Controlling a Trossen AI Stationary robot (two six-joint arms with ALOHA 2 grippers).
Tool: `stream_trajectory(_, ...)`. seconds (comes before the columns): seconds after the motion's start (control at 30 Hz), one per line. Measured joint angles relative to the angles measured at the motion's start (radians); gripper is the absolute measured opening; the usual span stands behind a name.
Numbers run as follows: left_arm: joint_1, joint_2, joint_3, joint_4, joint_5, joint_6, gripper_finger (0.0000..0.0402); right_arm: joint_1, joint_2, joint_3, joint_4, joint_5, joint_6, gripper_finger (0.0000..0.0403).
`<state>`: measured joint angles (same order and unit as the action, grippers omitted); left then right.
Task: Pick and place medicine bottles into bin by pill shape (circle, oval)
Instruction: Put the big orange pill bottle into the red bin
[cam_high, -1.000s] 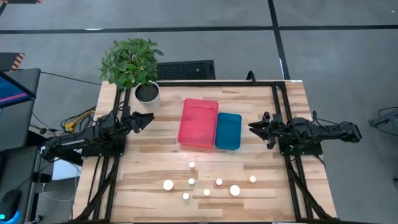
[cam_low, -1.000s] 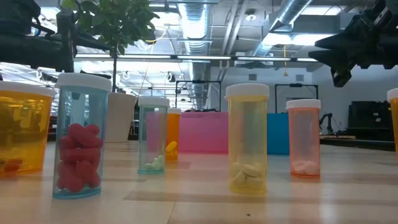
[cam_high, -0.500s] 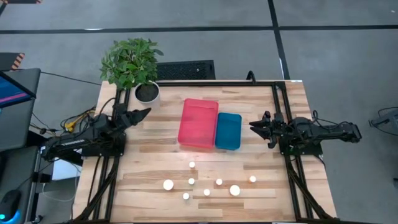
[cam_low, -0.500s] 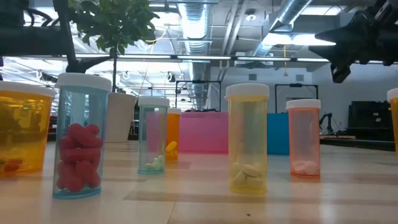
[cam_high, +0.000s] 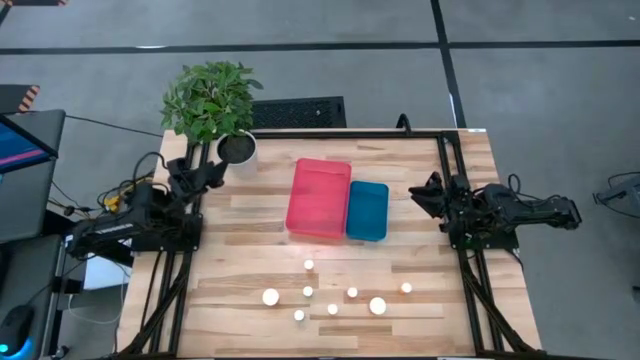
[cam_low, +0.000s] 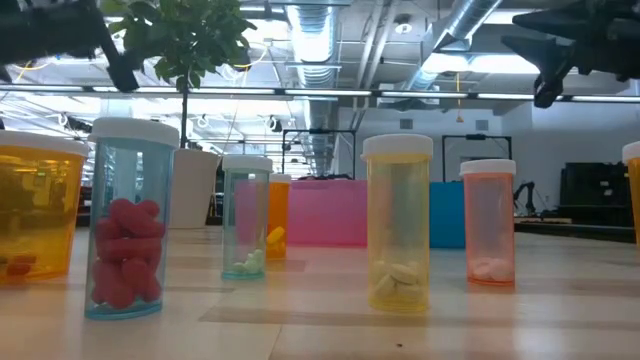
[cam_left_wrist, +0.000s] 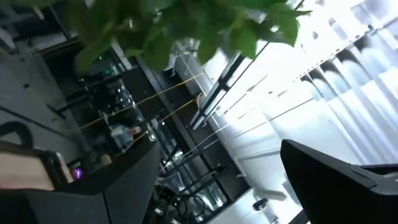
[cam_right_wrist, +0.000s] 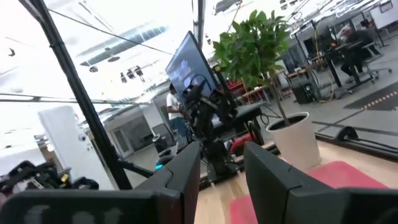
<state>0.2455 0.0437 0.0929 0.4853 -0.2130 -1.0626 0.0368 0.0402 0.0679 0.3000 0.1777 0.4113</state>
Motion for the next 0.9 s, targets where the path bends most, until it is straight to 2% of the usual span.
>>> stream_trajectory(0.13,0.0,0.07,0.115,-0.101,0.032,0.05,0.0328,0.0,0.0,0.003,-0.001,0.01,-0.001,0.0136)
stream_trajectory(0.3,0.0,0.256,0.296,-0.269,0.121,0.104,0.0328,0.0,0.0,0.003,0.0,0.012,-0.001,0.0136)
stream_trajectory(0.47,0.0,0.493,0.491,-0.528,0.253,0.209,0.0328,0.0,0.0,0.004,-0.001,0.012,-0.001,0.0136)
stream_trajectory(0.57,-0.006,0.636,0.592,-0.66,0.386,0.261,0.0328,0.0,0.0,0.004,-0.001,0.012,-0.001,0.0136)
stream_trajectory(0.73,-0.088,0.842,0.731,-0.879,0.559,0.314,0.0328,0.0,0.0,0.004,-0.008,0.011,-0.001,0.0136)
stream_trajectory(0.9,-0.231,0.988,0.845,-1.061,0.62,0.341,0.0328,0.0,0.0,0.005,-0.027,0.011,-0.001,0.0136)
